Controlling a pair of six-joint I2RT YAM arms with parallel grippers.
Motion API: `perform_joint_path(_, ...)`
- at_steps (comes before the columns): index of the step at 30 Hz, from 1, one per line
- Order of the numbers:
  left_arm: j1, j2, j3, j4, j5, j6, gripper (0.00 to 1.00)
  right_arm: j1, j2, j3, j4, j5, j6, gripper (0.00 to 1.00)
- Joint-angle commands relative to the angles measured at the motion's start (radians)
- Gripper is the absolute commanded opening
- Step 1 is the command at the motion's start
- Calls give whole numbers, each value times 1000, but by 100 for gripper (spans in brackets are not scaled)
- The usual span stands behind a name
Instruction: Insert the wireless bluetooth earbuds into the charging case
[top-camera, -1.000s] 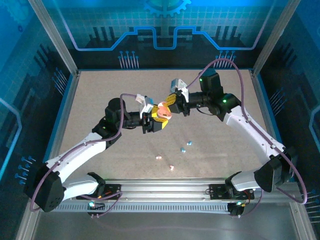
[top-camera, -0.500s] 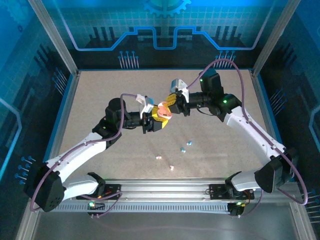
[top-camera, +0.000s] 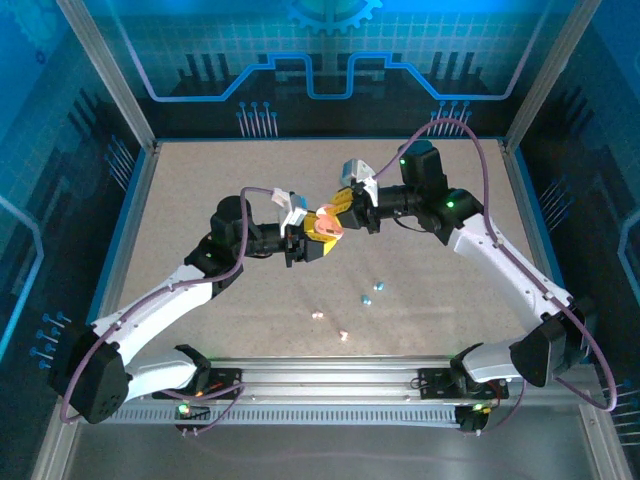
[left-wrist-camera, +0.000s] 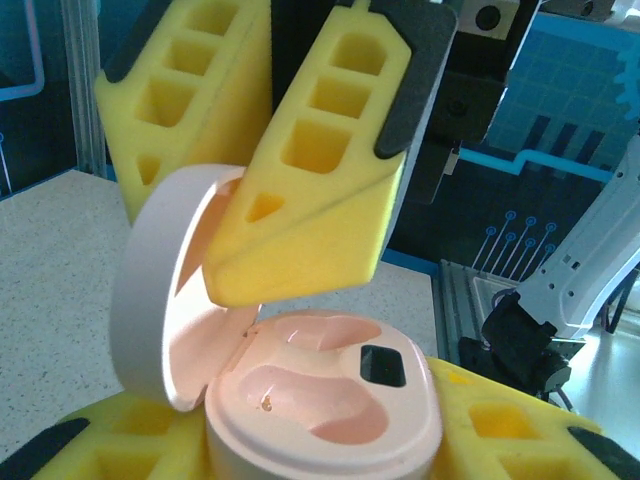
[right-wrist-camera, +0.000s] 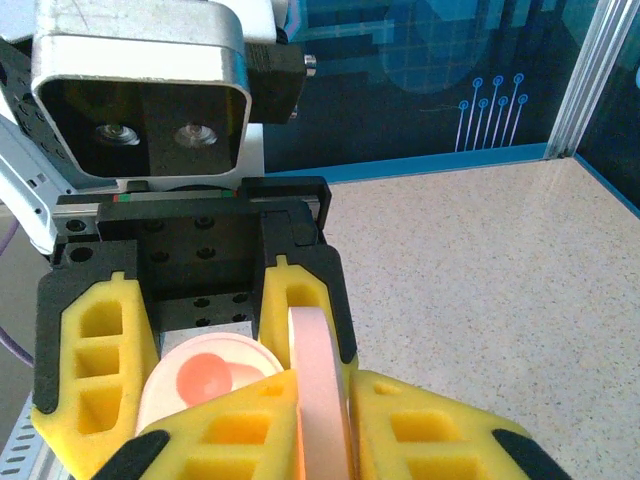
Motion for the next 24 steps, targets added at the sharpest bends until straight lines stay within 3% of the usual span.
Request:
perform_joint_path(1,-6,-2,15,15,4,19,37,11,-24,-3,17,7,-2,23)
perform_joint_path(6,-5,0,-41,120,-12,-5,35,-25,-20,34,12,52,112,34)
perform_joint_path(7,-6,3,-47,132,-17,-10,34,-39,-21,46,13,35,152,41)
perform_joint_path(12,-5,21,-90,229,-75,-44,34,-77,-45,105,-1,-52,316,52)
perform_joint_path(17,-4,37,-130,333,-114,-80,34,-95,-97,130,-89,133,417,58)
perform_joint_path(24,8,54,-198,492,-183,-130,33,-120,-150,43,-201,352,594,53)
